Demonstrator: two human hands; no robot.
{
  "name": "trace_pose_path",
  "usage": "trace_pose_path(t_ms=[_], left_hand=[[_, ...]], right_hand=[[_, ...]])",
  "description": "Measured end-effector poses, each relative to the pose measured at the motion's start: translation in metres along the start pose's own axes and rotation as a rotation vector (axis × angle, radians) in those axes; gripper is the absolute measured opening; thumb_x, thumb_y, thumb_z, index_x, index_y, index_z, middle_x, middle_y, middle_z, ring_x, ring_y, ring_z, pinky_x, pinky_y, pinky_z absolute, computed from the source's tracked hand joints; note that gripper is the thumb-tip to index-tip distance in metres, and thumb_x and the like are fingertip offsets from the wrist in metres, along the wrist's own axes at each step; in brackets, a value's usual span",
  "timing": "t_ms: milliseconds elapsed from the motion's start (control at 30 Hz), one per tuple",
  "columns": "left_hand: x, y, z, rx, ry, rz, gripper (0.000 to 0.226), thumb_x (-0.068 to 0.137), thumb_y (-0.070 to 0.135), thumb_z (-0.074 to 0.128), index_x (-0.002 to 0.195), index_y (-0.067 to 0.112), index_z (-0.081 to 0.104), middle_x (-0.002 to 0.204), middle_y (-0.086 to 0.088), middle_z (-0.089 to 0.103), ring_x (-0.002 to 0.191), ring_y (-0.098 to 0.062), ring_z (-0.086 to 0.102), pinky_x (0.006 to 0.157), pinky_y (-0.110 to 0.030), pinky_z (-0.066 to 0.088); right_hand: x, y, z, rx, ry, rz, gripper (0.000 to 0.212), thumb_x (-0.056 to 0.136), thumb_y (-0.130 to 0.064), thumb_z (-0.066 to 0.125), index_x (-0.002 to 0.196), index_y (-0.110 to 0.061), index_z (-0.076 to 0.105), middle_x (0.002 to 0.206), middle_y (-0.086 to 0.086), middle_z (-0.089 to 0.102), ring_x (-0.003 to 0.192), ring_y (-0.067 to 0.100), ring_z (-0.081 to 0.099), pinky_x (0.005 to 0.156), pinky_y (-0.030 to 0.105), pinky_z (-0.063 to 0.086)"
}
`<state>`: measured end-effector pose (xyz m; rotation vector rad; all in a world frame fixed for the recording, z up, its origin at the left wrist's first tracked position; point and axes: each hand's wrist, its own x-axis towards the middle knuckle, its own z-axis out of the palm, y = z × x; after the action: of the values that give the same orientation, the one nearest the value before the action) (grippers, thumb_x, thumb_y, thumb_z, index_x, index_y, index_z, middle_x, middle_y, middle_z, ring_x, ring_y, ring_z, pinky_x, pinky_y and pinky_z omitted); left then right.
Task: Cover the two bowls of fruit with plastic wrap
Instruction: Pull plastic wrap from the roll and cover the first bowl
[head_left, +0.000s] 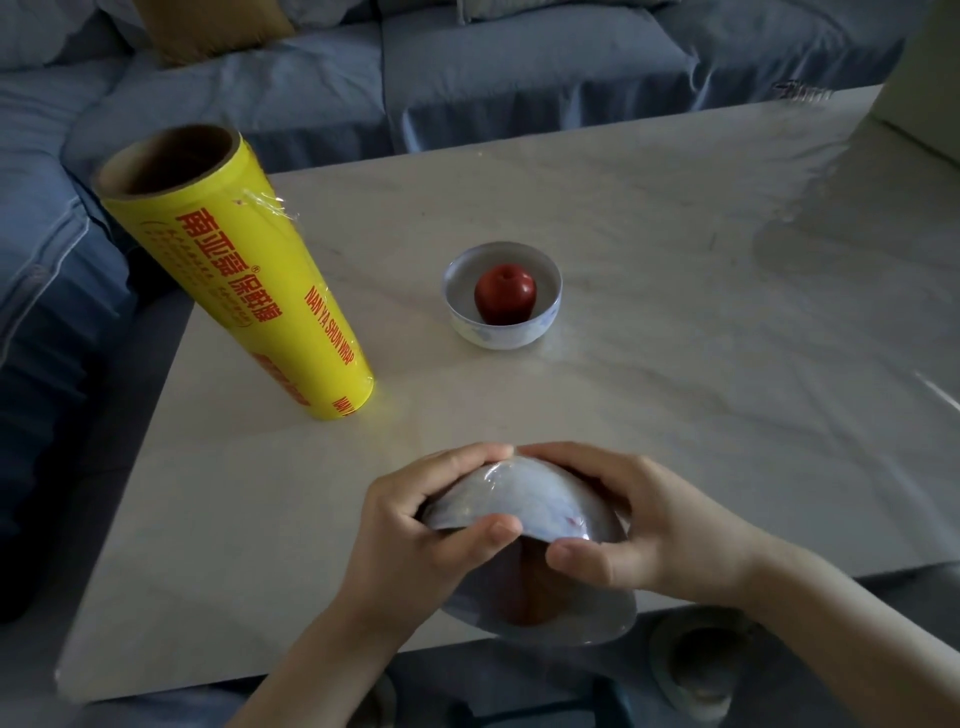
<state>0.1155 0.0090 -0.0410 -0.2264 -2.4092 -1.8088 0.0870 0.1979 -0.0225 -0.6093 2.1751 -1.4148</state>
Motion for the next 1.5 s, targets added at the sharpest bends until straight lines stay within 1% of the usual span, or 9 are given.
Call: trace_pose_path(t_ms=[300,433,533,733,900,1100,1200,1400,1500], left_hand=[[0.0,-0.006,0.005,0.02,0.104,-0.096,0.028,0.059,0.053,0.059,0.083,0.04,0.065,0.083,0.036,0.067,0.084,0.012,0.063,0.069,-0.002,0.043],[0.004,-0.005,0.006,-0.012,0.198,-0.189,0.034,0.063,0.058,0.049,0.084,0.037,0.065,0.079,0.03,0.068,0.082,0.015,0.06,0.067,-0.001,0.042],[0.008,-0.001,0.003,0.008,0.042,-0.306,0.038,0.07,0.059,0.051,0.102,0.039,0.059,0.075,0.016,0.06,0.074,0.017,0.055,0.067,-0.001,0.042],[0.029,0.008,-0.008,0.024,-0.329,-0.356,0.054,0.059,0.07,0.051,0.107,0.045,0.059,0.116,0.021,0.061,0.108,0.013,0.055,0.089,-0.008,0.043],[0.034,0.016,-0.007,0.043,-0.453,-0.349,0.065,0.054,0.073,0.062,0.108,0.036,0.063,0.106,0.019,0.068,0.104,0.001,0.06,0.088,-0.019,0.05],[0.017,0.006,0.006,0.016,-0.172,-0.305,0.051,0.051,0.069,0.064,0.085,0.031,0.068,0.083,0.018,0.071,0.081,0.0,0.065,0.066,-0.01,0.047],[0.009,0.001,0.007,0.037,-0.089,-0.294,0.065,0.042,0.08,0.063,0.084,0.031,0.068,0.083,0.021,0.071,0.08,0.0,0.065,0.063,-0.008,0.046],[0.009,0.0,0.005,0.039,0.004,-0.308,0.058,0.038,0.077,0.066,0.079,0.037,0.066,0.087,0.029,0.068,0.084,0.007,0.063,0.066,-0.004,0.045],[0.007,0.001,0.002,0.056,-0.015,-0.3,0.075,0.032,0.092,0.054,0.084,0.038,0.063,0.09,0.032,0.066,0.089,0.01,0.061,0.066,-0.002,0.044]], right_hand=[[0.01,0.013,-0.005,0.254,-0.2,0.134,0.068,0.055,-0.043,0.07,0.118,-0.021,0.056,0.111,-0.001,0.067,0.102,0.011,0.063,0.083,0.025,0.05],[0.003,0.023,-0.005,0.399,-0.078,0.153,0.075,0.052,-0.049,0.08,0.116,-0.016,0.061,0.112,0.007,0.068,0.104,0.023,0.064,0.086,0.032,0.053],[0.002,0.029,-0.001,0.434,0.025,0.172,0.078,0.047,-0.058,0.08,0.106,-0.009,0.066,0.102,0.013,0.071,0.094,0.029,0.067,0.08,0.034,0.055],[0.006,0.027,-0.006,0.349,0.001,0.196,0.073,0.048,-0.052,0.078,0.1,-0.002,0.067,0.097,0.022,0.069,0.084,0.027,0.066,0.076,0.036,0.053],[0.014,0.009,-0.018,0.242,-0.03,0.203,0.062,0.051,-0.05,0.069,0.095,-0.006,0.068,0.095,0.02,0.068,0.08,0.025,0.065,0.076,0.035,0.053],[0.016,0.007,-0.02,0.214,0.014,0.307,0.066,0.048,-0.063,0.075,0.096,-0.019,0.069,0.096,0.004,0.072,0.091,0.02,0.068,0.084,0.034,0.056],[0.01,0.01,-0.025,0.189,0.089,0.378,0.088,0.044,-0.084,0.057,0.09,-0.011,0.068,0.092,0.005,0.07,0.092,0.021,0.065,0.09,0.038,0.053],[0.008,0.008,-0.016,0.127,0.147,0.389,0.039,0.075,-0.058,0.051,0.072,-0.02,0.061,0.071,-0.004,0.059,0.074,0.014,0.054,0.082,0.037,0.048],[0.007,0.005,-0.022,0.394,0.27,0.345,0.024,0.075,-0.038,0.057,0.065,-0.017,0.059,0.066,-0.002,0.061,0.071,0.014,0.057,0.076,0.029,0.049]])
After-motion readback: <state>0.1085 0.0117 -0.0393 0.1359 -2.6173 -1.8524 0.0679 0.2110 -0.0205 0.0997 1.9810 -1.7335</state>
